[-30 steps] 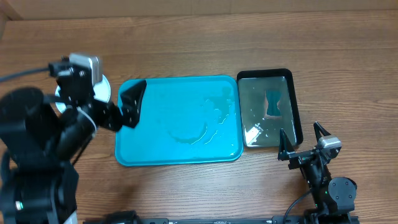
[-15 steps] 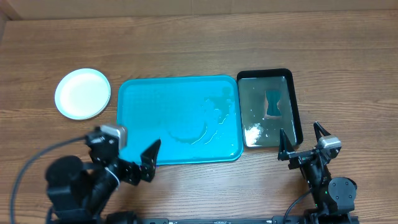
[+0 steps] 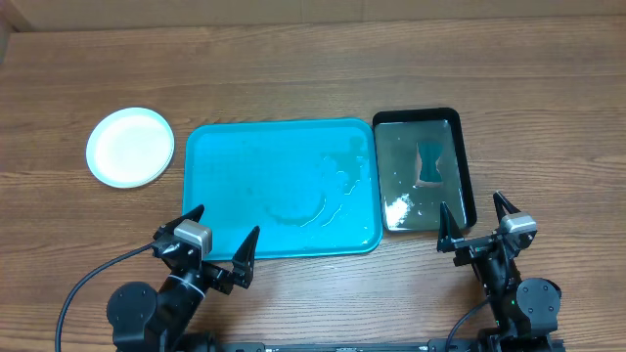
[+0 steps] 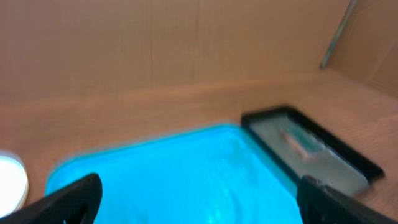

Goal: Clean dirty plates on tray and stack at the side

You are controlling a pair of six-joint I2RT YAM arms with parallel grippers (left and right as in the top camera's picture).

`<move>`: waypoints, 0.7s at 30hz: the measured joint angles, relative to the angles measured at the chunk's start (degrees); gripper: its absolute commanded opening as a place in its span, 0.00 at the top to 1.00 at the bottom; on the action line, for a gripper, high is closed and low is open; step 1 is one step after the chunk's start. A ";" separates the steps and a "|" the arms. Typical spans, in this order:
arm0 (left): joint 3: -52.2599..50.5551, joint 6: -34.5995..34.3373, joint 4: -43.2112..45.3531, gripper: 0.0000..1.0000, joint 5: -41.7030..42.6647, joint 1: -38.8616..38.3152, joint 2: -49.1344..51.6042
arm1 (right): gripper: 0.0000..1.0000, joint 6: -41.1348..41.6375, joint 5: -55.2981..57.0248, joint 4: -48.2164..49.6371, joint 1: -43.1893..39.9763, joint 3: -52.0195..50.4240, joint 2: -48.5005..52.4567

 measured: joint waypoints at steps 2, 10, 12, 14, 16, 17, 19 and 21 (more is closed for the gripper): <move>-2.34 -0.59 6.12 0.00 0.33 0.00 -1.66 | 0.00 -0.02 0.00 0.00 0.00 0.00 0.00; -12.15 -4.42 31.10 0.00 0.63 0.00 -8.59 | 0.00 0.00 -0.04 -0.02 0.00 0.00 0.00; -14.64 -4.81 37.31 0.00 0.59 0.00 -9.05 | 0.00 0.00 0.00 -0.04 0.00 0.00 0.00; -16.70 -5.16 43.56 0.00 0.39 0.00 -9.05 | 0.00 -0.02 0.00 0.00 0.00 0.00 0.00; -18.82 -5.51 49.68 0.00 0.04 0.00 -9.09 | 0.00 0.00 0.00 0.02 0.00 0.00 0.00; -19.45 -5.62 51.41 0.00 -0.07 0.00 -9.07 | 0.00 0.00 0.00 -0.02 0.00 0.00 0.00; -21.40 -5.73 55.89 0.00 -0.94 0.00 -9.11 | 0.00 0.00 0.00 0.00 0.00 0.00 0.00; -23.06 -5.77 57.59 0.00 -2.12 0.00 -9.14 | 0.00 0.00 -0.02 0.00 0.00 0.00 0.00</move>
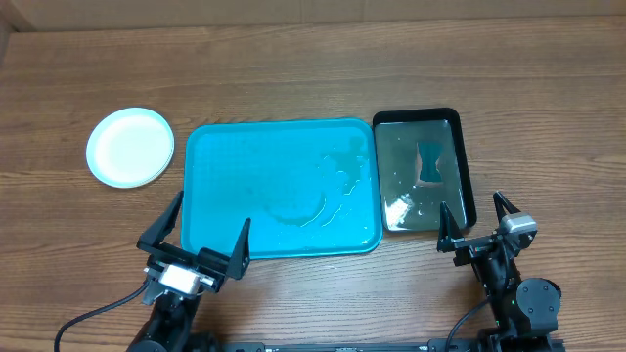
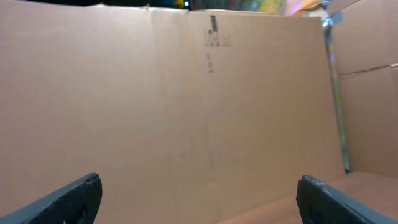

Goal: Clean dirty plates on tray and stack at the side

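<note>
A wet, bare turquoise tray [image 1: 279, 186] lies mid-table. White plates [image 1: 130, 147] sit stacked to its left on the wood. My left gripper [image 1: 207, 233] stands open at the tray's front left edge, holding nothing. In the left wrist view the left gripper [image 2: 199, 199] faces only a cardboard wall, its fingertips [image 2: 74, 196] wide apart. My right gripper [image 1: 477, 221] stands open at the front right, just below the black basin [image 1: 424, 168], and holds nothing.
The black basin holds water and a blue sponge [image 1: 429, 162]. A cardboard wall [image 2: 186, 106] stands at the table's far side. Cables trail from both arm bases at the front edge.
My left arm has drawn back toward the front edge and tipped up; its camera looked down on the tray and basin, and now sees only the cardboard wall. The right arm has not moved.
</note>
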You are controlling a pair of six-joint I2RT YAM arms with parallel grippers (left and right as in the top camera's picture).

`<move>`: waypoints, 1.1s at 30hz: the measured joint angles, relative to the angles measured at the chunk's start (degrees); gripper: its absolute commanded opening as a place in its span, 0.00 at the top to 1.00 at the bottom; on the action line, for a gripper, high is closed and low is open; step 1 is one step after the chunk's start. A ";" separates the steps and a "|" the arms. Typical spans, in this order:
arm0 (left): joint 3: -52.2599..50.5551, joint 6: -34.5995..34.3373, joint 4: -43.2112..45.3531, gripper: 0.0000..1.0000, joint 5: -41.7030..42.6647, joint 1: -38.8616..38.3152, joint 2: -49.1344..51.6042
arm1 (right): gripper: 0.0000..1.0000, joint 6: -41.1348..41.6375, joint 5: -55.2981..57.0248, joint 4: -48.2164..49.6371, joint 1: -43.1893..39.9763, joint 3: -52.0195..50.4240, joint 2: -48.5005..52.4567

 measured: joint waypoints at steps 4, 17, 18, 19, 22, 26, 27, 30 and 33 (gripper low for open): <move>-1.46 -0.42 -1.90 0.00 -2.99 0.00 0.00 | 0.00 0.02 0.02 -0.02 0.00 0.00 0.00; -2.03 -3.43 -23.98 0.00 -16.96 0.00 -0.04 | 0.00 0.00 0.02 -0.02 0.00 0.00 0.00; -2.03 -3.54 -25.88 0.00 -18.05 0.00 -0.04 | 0.00 0.02 0.02 -0.02 0.00 0.00 0.00; -2.03 -3.58 -27.74 0.00 -19.06 0.00 -0.04 | 0.00 0.00 0.02 0.00 0.00 0.00 0.00; -2.03 -3.65 -33.20 0.00 -21.88 0.00 -0.04 | 0.00 0.00 0.02 0.02 0.00 0.00 0.00; -2.03 -3.65 -33.66 0.00 -24.11 0.00 -0.07 | 0.00 0.00 0.02 0.00 0.00 0.00 0.00; -2.03 -3.63 -33.70 0.00 -24.37 0.00 -0.07 | 0.00 0.02 0.02 0.00 0.00 0.00 0.00; -2.03 -3.65 -33.81 0.00 -24.87 0.00 -0.07 | 0.00 -0.02 0.02 -0.02 0.00 0.00 0.00; -2.03 -3.65 -33.83 0.00 -25.18 0.00 -0.07 | 0.00 0.00 0.04 0.00 0.00 0.00 0.00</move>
